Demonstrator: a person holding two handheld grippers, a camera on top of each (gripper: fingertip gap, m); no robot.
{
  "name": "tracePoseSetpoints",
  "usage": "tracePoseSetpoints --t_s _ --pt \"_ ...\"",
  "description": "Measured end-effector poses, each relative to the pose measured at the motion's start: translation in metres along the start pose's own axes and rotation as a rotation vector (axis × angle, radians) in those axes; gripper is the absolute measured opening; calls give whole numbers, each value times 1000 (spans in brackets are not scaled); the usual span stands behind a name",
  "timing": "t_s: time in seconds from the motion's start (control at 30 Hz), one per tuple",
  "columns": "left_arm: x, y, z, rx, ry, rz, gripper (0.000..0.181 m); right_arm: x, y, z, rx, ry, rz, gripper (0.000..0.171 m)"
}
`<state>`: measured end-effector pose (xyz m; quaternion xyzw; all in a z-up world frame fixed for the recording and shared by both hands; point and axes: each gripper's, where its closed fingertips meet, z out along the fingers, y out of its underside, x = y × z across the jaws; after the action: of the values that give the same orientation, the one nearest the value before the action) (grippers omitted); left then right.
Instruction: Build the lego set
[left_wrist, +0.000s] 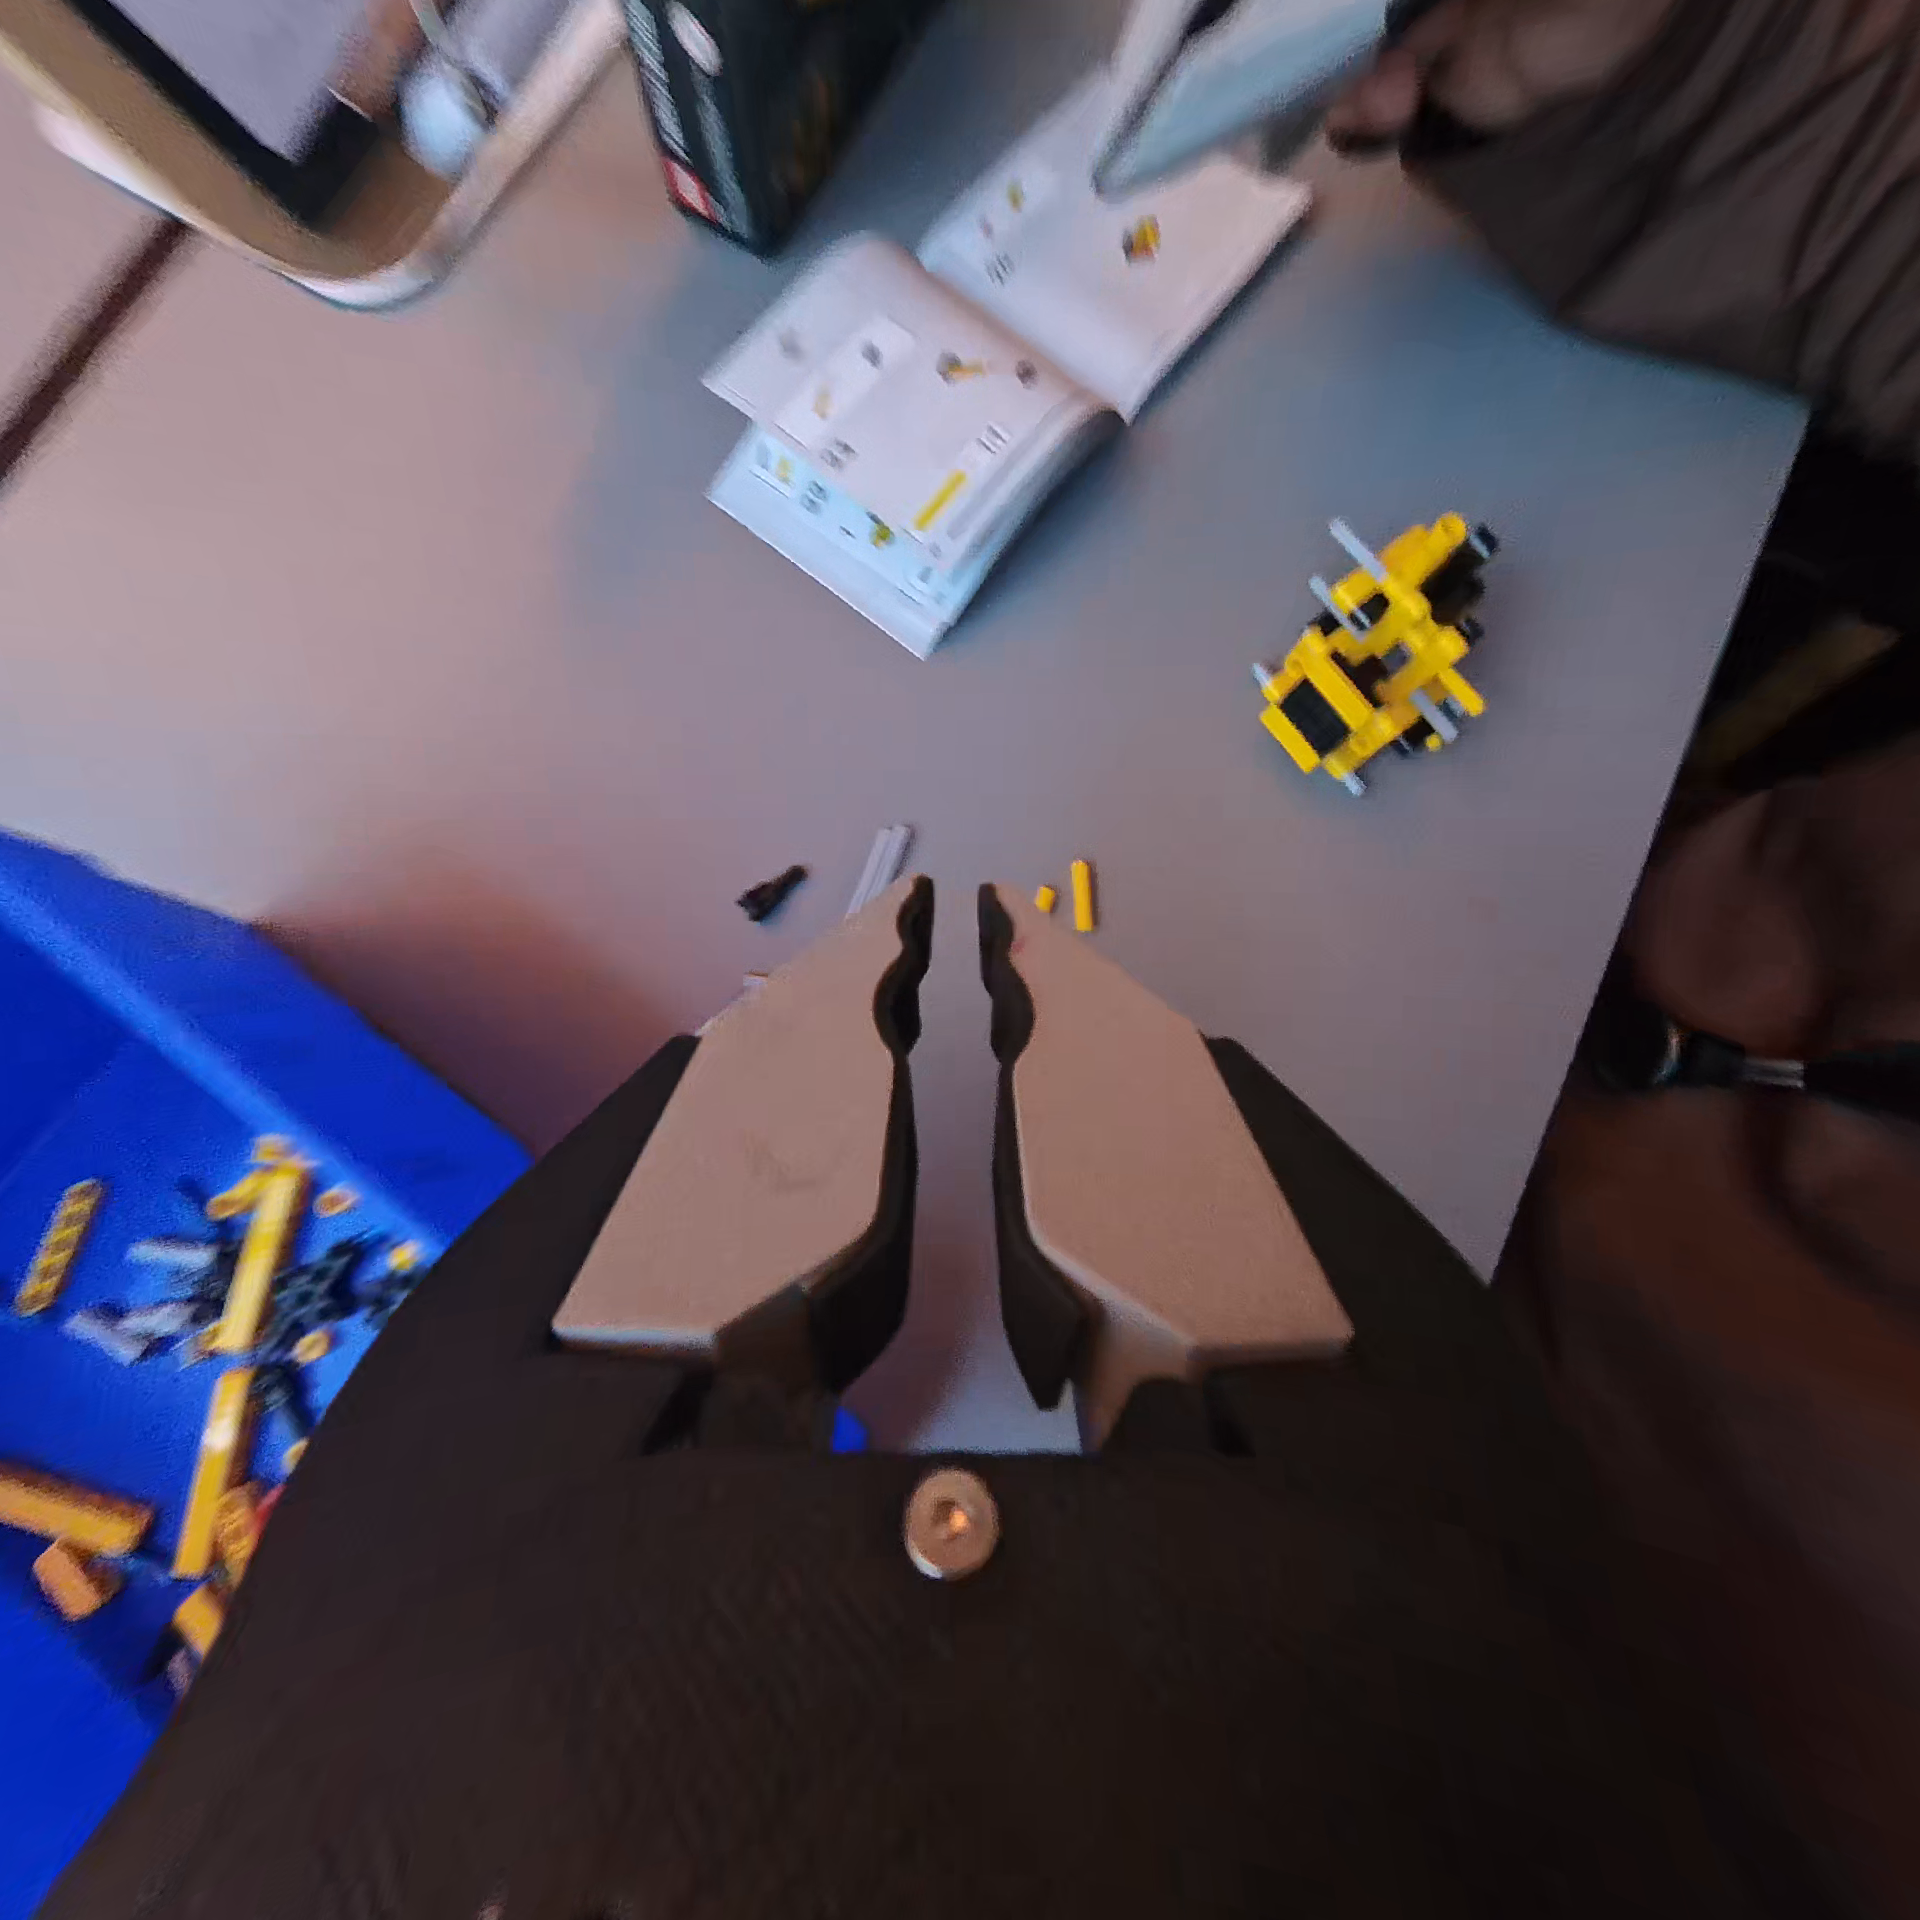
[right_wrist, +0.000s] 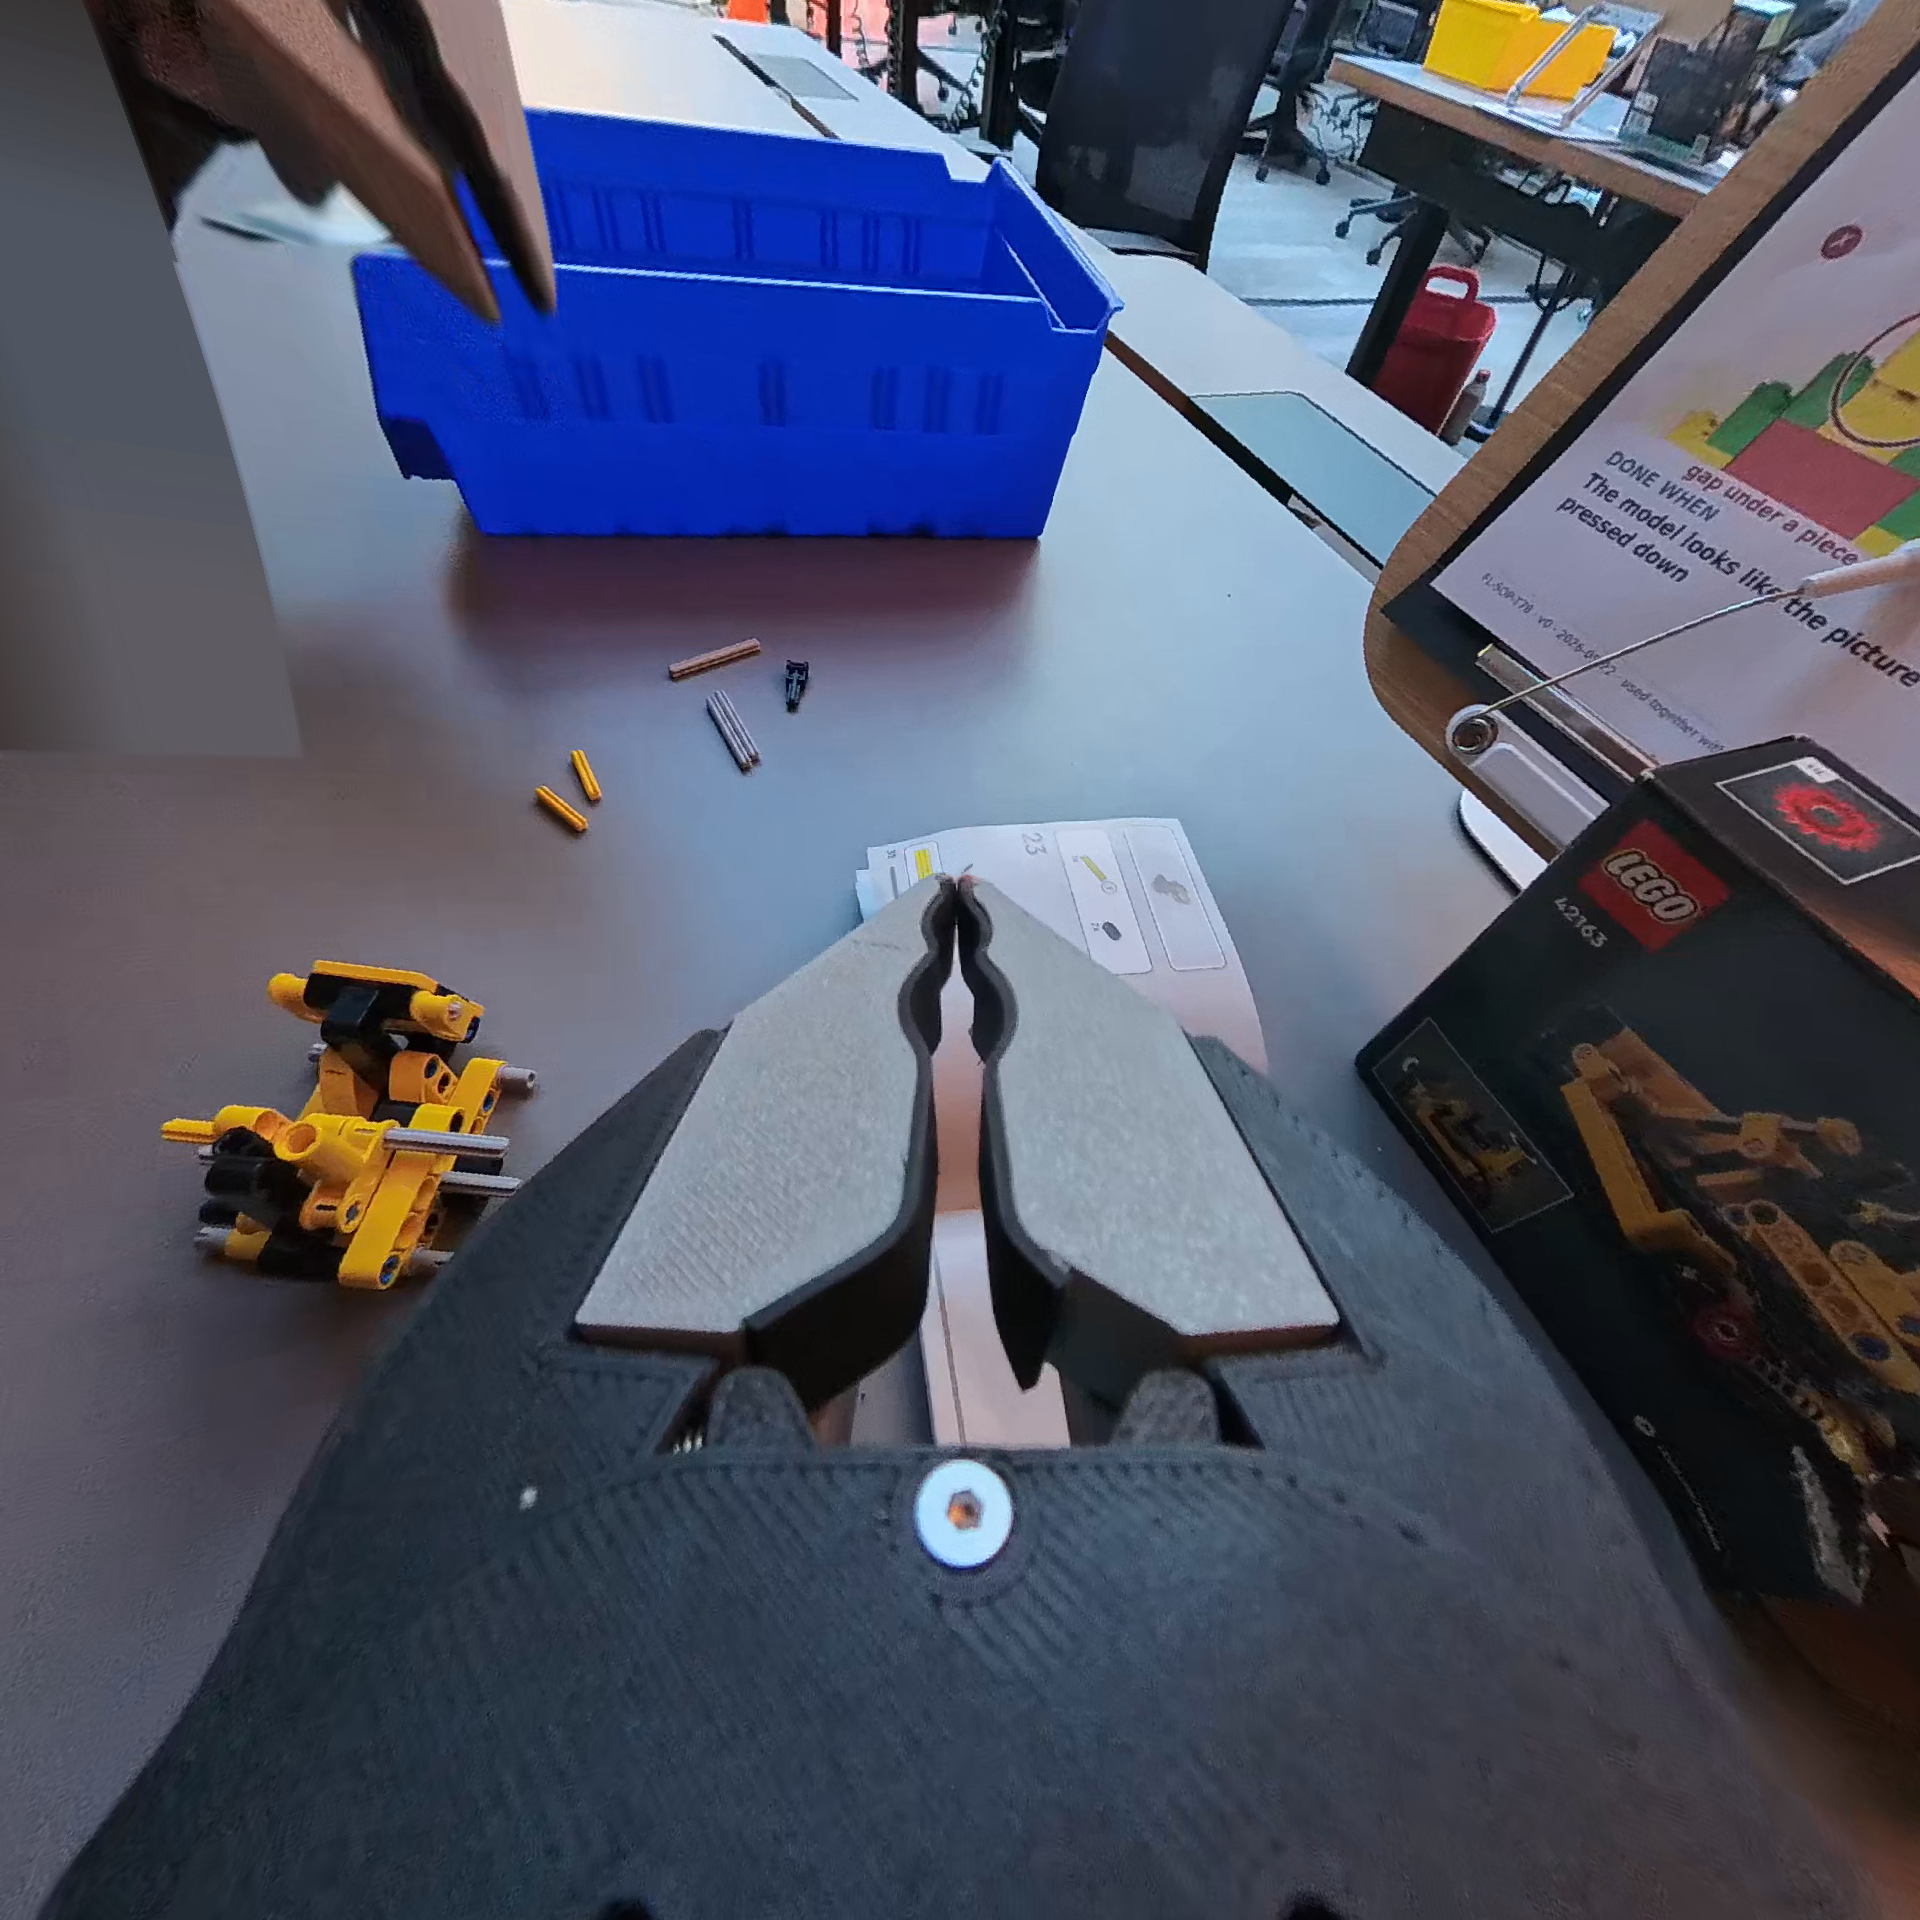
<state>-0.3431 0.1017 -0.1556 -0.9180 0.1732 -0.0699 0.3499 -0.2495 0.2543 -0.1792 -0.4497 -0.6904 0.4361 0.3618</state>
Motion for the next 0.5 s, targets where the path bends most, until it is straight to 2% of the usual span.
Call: tracePoseSetpoints --t_s 0.03,0.13,0.27,0.37,0.5 --pt "-9 -4 -12 43 -37 -12 7 1 1 0 -3 1 3 0" --pt "-46 -4 -50 121 -163 -55 7 4 4 0 -10 12 7 0" --pt "-104 17 -88 142 -278 -159 9 7 5 -2 9 18 -1 0" --pt "-141 39 -95 97 -319 -226 13 12 6 -5 31 23 -1 0" --pt "-167 67 -82 57 -298 -260 16 32 14 -11 42 95 41 0"
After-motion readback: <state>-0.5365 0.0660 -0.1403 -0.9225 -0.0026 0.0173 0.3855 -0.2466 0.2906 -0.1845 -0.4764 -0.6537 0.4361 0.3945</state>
